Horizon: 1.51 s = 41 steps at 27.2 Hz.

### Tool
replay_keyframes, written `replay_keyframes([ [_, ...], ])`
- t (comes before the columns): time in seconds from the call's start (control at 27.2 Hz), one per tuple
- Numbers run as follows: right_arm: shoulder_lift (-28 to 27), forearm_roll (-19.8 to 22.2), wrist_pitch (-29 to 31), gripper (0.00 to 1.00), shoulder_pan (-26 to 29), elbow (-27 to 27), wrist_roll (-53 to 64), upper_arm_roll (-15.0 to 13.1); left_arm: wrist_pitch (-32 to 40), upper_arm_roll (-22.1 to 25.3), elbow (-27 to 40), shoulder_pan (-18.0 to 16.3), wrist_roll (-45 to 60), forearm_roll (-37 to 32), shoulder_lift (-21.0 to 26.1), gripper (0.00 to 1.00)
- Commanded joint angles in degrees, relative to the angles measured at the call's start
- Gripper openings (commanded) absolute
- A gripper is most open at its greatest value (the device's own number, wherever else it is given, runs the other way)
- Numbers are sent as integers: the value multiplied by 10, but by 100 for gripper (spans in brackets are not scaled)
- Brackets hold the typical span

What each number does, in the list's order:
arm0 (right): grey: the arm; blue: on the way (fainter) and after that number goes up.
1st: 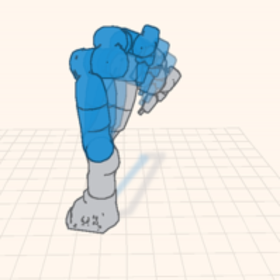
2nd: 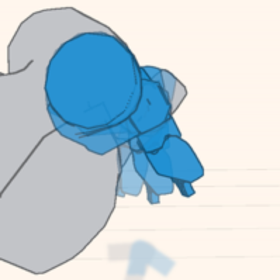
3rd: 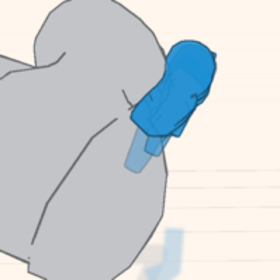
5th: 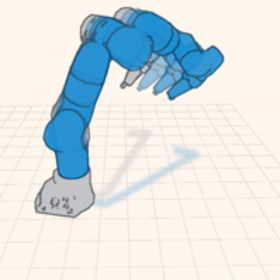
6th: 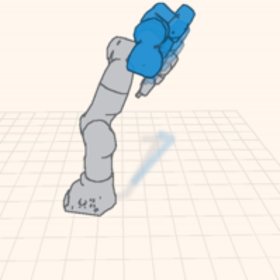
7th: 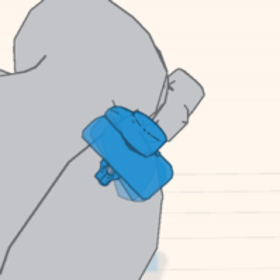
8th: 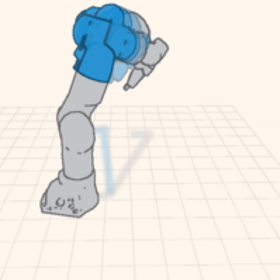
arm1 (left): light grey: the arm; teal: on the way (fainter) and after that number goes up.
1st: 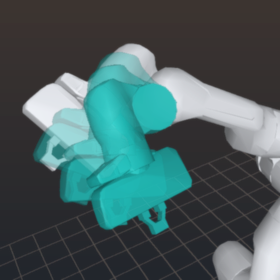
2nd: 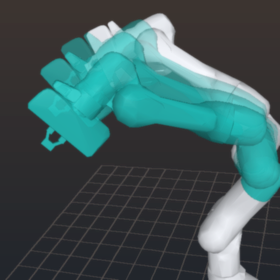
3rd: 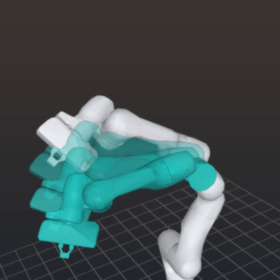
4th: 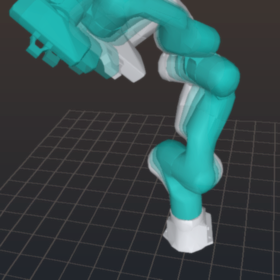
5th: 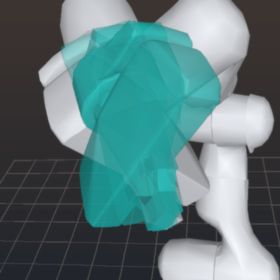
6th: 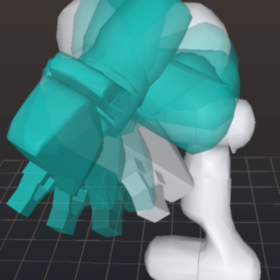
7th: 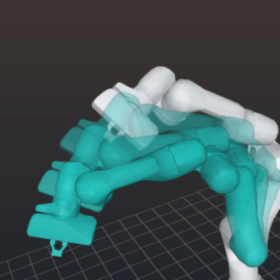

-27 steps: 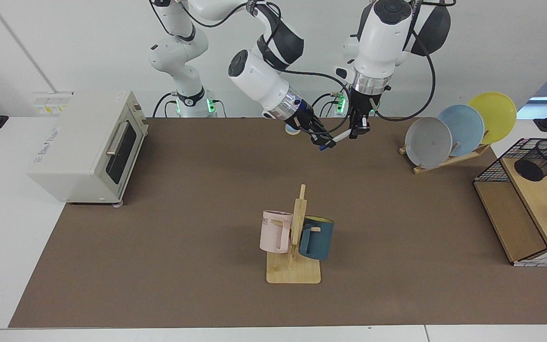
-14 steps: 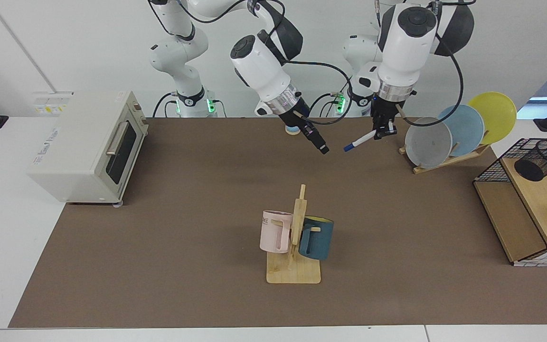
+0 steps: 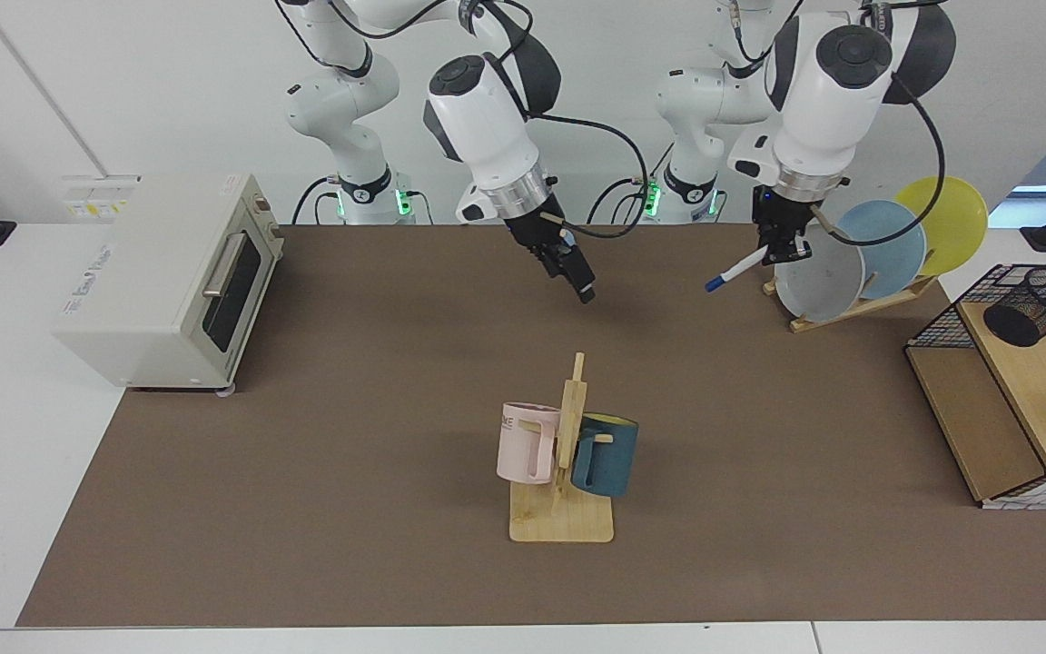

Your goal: Put markers into pen holder

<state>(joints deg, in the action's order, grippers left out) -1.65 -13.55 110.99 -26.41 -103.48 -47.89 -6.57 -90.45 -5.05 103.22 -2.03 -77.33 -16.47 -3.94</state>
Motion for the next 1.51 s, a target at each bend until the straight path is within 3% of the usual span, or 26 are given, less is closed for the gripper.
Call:
replay_keyframes([
  [0.0,36,51,-56,100,68,-13,175,9,-10,-7,8,-14,-8,-70,-12,0],
  [0.15,51,95,-76,100,113,-8,298,9,-33,-7,8,-39,-15,-109,-10,0],
  [0.44,75,102,-110,100,192,6,501,6,-92,-7,0,-94,-79,-153,-3,0],
  [0.96,97,104,-143,100,199,6,497,13,-131,-7,-91,-148,-157,-256,56,0],
  [1.36,96,99,-133,100,199,6,495,9,-250,-7,-129,-216,-263,-302,89,0],
  [1.47,97,95,-133,100,198,6,496,9,-285,-8,-128,-221,-330,-317,92,0],
])
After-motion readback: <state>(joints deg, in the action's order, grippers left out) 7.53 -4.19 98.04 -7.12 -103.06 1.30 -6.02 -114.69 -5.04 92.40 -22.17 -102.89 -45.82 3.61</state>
